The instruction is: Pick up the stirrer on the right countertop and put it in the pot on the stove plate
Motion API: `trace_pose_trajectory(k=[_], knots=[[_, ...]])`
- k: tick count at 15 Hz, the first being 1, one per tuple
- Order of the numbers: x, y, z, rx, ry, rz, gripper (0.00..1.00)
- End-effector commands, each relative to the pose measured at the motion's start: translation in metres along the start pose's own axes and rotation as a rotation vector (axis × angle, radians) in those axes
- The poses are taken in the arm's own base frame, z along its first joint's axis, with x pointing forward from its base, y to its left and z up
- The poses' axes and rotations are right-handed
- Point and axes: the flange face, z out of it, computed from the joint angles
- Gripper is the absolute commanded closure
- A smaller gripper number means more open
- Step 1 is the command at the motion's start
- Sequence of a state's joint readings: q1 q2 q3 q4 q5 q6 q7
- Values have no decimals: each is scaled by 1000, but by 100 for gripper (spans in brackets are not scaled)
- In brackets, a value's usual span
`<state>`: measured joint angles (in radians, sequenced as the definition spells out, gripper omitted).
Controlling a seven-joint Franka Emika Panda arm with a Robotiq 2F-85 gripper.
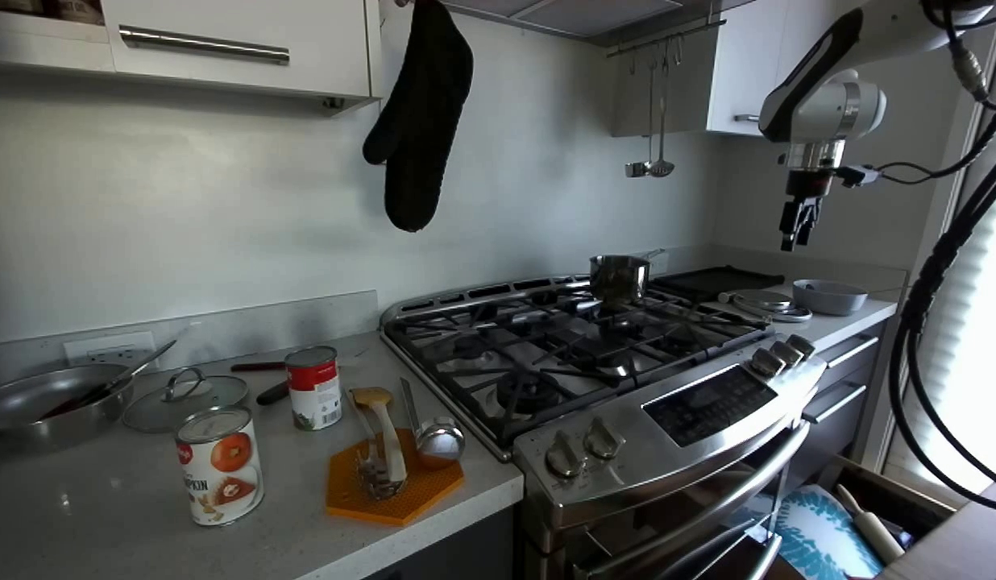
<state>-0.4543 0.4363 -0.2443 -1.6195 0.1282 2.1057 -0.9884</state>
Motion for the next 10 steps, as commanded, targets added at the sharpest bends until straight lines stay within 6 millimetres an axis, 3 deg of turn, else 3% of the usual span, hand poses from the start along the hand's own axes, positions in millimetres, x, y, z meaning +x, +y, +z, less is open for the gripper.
trace_pose_trajectory(k=[1, 6, 7, 10], knots=[[9, 29, 33, 56, 3, -84, 0], [18, 54, 66, 50, -1, -180, 0], [15, 42, 56, 30, -11, -150, 0], [19, 49, 67, 29, -11, -161, 0]])
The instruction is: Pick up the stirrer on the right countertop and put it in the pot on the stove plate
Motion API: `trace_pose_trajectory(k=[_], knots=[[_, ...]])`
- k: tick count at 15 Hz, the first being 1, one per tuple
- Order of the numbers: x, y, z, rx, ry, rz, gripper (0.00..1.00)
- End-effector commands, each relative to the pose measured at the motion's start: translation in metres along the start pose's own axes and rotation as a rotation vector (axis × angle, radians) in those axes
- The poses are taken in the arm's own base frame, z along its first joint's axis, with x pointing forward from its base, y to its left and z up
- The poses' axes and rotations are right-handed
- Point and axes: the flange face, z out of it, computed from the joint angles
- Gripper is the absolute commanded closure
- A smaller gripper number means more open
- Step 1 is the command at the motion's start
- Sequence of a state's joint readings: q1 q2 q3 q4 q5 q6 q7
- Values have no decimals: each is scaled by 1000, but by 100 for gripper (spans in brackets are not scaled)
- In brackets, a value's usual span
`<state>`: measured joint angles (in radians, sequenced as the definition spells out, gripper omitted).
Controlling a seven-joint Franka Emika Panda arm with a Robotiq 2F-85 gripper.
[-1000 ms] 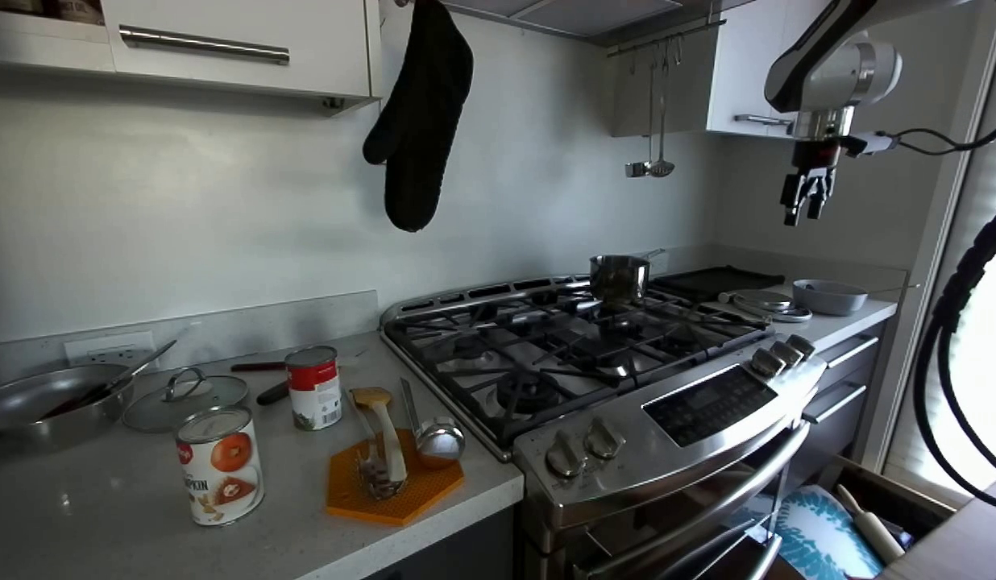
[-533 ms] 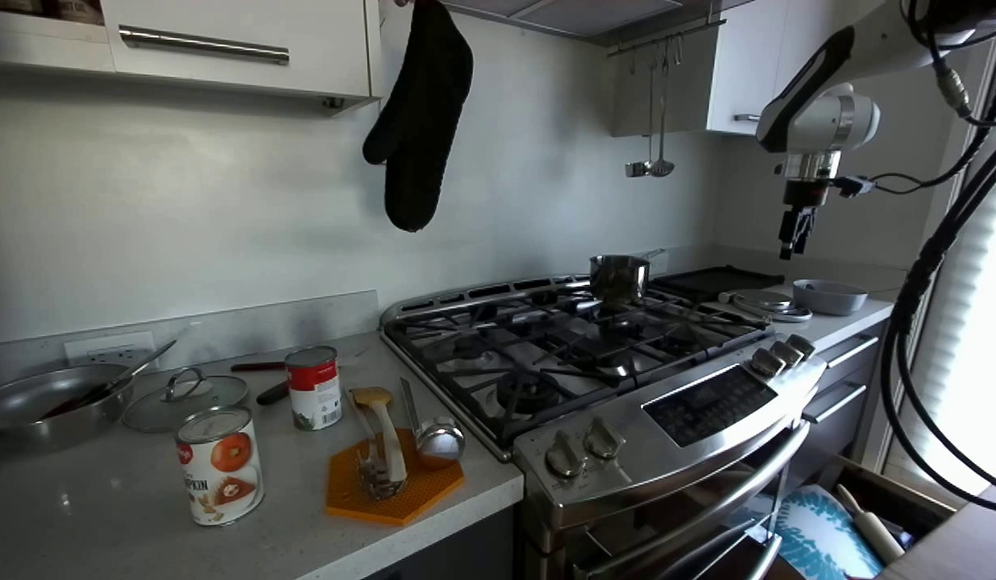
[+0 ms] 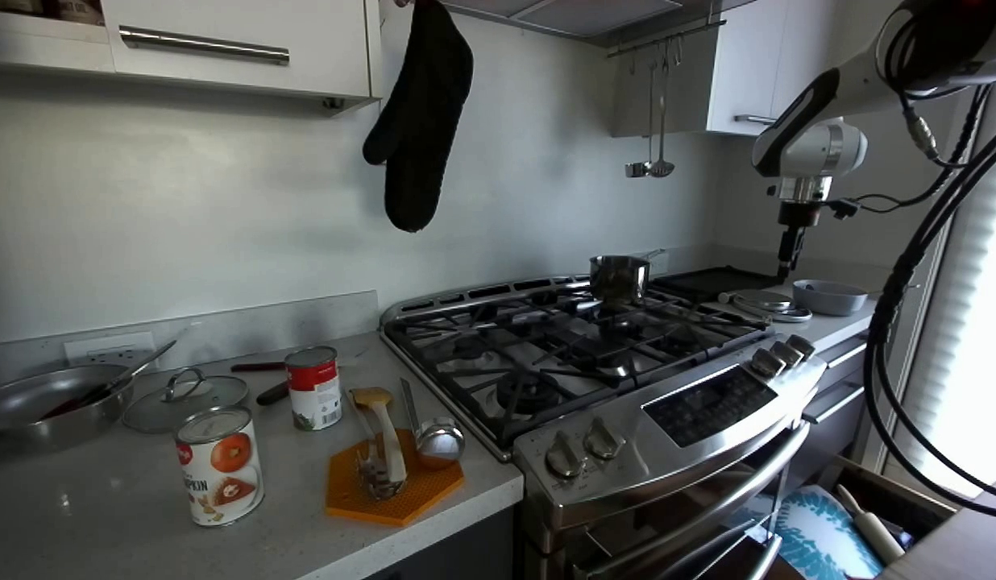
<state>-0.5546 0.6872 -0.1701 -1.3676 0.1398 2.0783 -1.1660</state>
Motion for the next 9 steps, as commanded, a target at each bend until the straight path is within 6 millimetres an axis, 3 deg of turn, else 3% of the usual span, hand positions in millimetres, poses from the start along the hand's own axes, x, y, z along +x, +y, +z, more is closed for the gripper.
trace_pose_trajectory(k=[1, 4, 9], knots=[[1, 2, 0, 0, 0, -1, 0], [2, 2, -2, -2, 2, -2, 0], [19, 20, 30, -58, 40, -25, 0]])
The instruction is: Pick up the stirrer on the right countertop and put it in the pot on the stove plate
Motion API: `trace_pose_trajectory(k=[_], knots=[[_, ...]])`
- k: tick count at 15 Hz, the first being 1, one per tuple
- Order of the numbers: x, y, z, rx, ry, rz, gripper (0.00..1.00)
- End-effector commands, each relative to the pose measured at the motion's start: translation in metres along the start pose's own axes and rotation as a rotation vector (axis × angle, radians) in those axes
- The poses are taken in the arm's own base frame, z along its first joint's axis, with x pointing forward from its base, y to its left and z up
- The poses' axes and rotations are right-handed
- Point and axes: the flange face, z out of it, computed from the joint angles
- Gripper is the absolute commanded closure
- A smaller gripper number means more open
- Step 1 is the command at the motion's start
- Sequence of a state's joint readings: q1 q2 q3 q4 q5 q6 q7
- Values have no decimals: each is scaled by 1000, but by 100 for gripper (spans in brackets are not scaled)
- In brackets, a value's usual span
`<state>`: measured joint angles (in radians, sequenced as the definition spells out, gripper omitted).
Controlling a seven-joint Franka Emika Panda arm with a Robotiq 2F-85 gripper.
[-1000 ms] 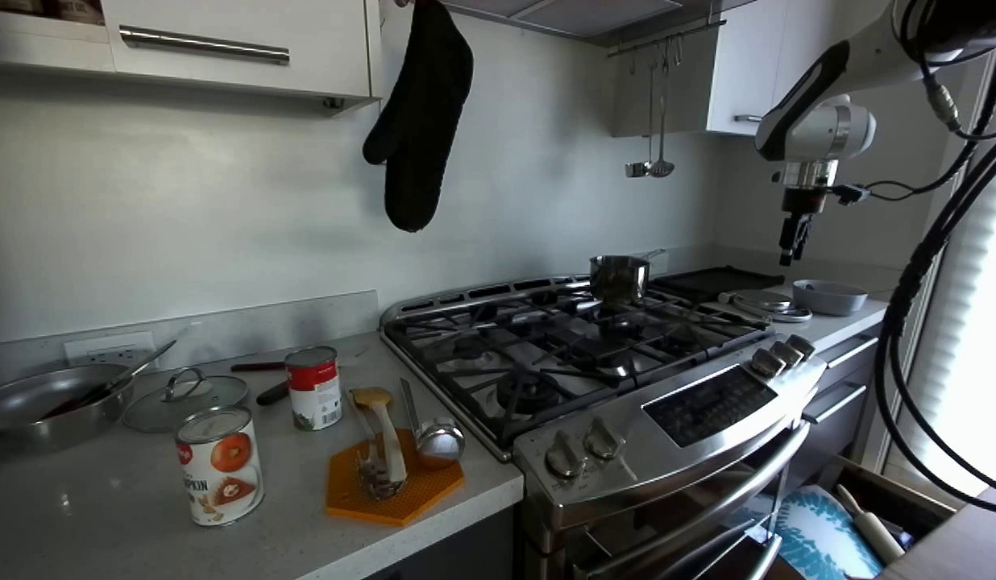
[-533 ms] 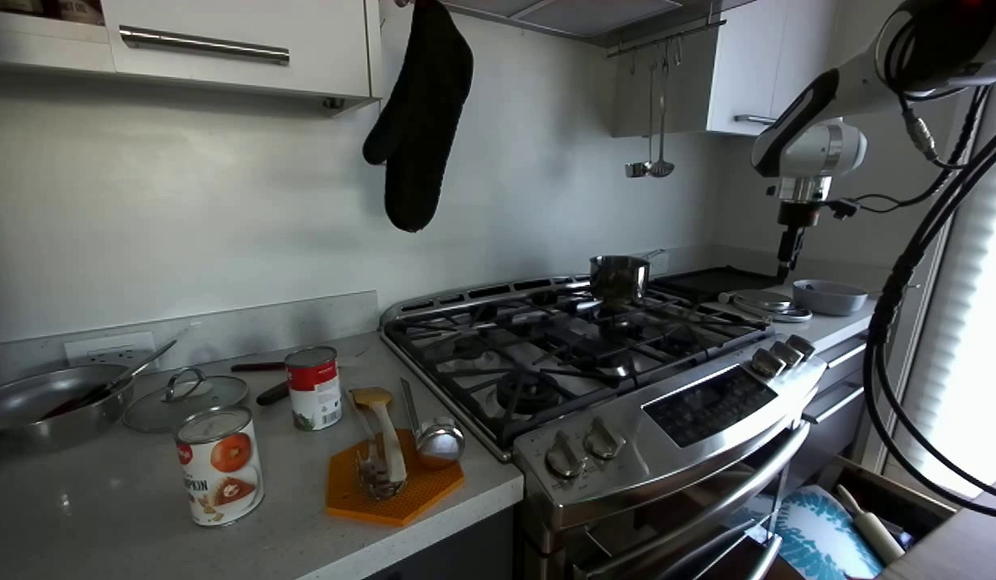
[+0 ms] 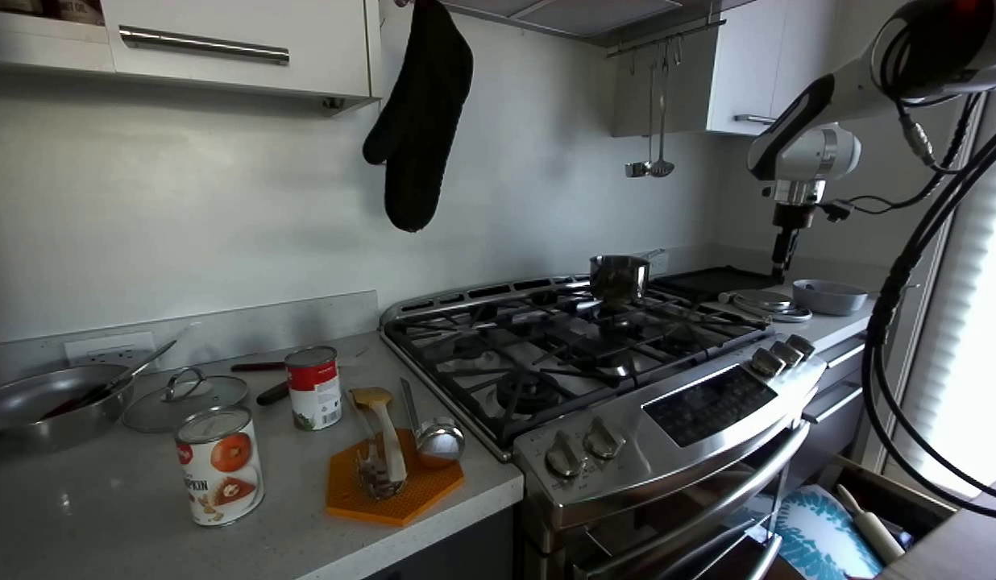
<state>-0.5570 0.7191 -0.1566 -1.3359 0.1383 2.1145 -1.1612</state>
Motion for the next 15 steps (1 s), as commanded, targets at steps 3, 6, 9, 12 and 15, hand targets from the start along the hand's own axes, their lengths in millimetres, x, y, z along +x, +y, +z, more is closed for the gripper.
trace_pose_trajectory(k=[3, 6, 9, 12, 15], knots=[[17, 25, 47, -59, 28, -50, 0], [23, 35, 70, -78, 55, -69, 0], [31, 40, 89, -90, 80, -99, 0], [43, 41, 102, -100, 85, -123, 0], [52, 43, 113, -100, 107, -129, 0]])
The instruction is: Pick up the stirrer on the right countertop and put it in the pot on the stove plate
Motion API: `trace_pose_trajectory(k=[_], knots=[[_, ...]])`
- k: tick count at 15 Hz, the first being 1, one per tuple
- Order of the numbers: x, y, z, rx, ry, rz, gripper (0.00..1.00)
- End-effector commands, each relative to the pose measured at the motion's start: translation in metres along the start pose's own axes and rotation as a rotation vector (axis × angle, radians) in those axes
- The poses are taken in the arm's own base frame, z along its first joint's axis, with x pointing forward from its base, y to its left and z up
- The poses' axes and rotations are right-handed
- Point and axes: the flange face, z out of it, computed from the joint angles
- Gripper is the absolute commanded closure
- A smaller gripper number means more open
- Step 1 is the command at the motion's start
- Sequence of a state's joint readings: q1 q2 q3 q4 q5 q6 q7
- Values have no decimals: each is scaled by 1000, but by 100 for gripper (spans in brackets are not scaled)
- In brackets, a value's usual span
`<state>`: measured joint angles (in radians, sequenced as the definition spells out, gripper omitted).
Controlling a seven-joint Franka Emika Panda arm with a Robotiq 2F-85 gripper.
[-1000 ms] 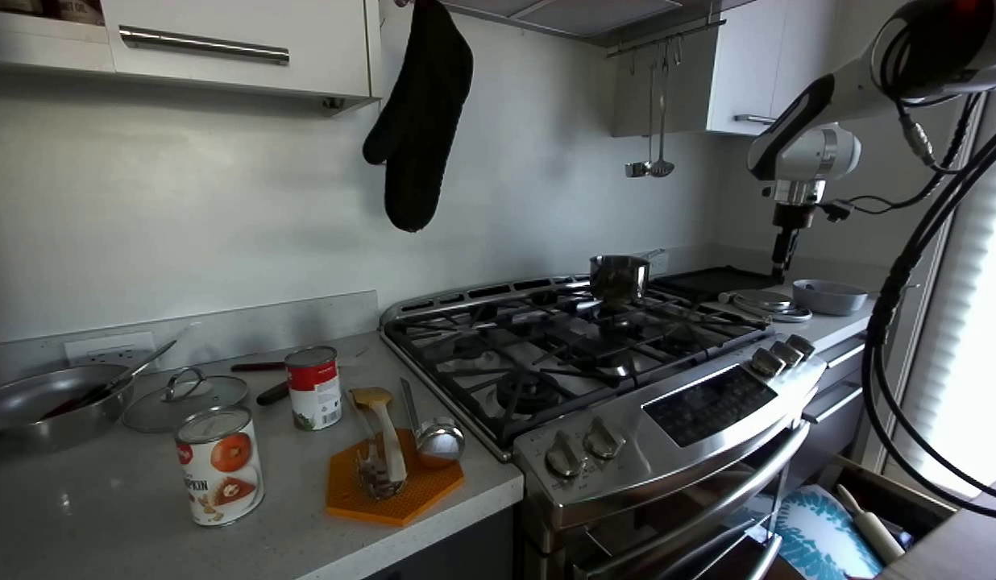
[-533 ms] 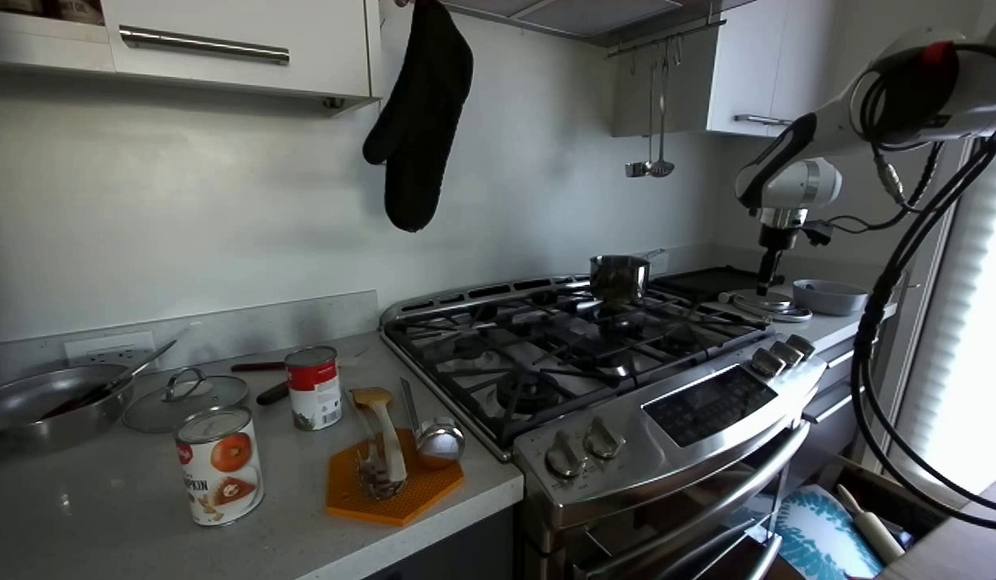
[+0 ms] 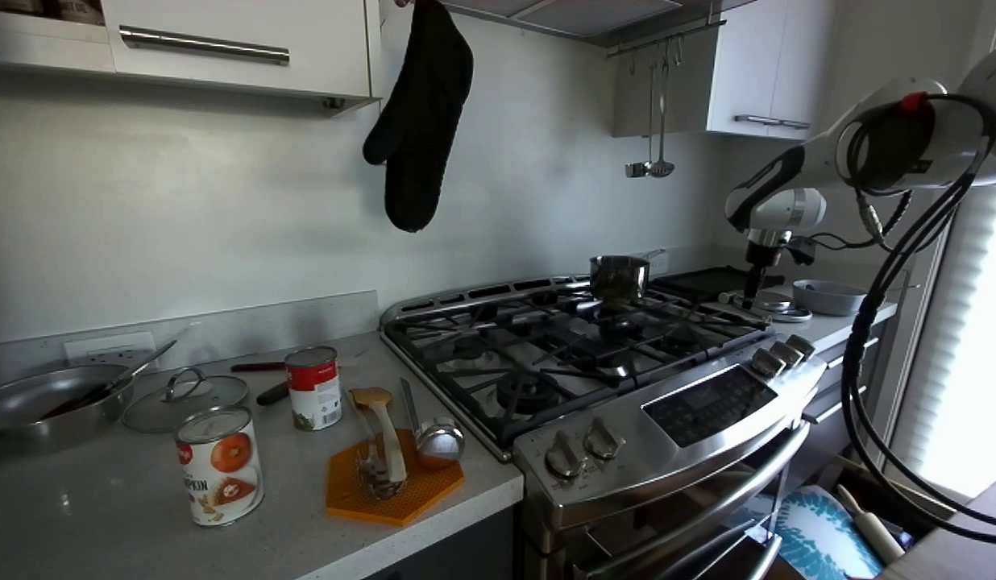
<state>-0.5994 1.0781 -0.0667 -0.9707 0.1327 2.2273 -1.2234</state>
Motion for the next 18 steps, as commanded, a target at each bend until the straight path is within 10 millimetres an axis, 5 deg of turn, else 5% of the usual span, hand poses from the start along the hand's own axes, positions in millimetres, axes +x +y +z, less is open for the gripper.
trace_pose_trajectory(k=[1, 9, 18], knots=[[6, 8, 18, -19, 34, -28, 0], [15, 10, 39, -35, 58, -35, 2], [3, 10, 55, -14, 43, -27, 77]])
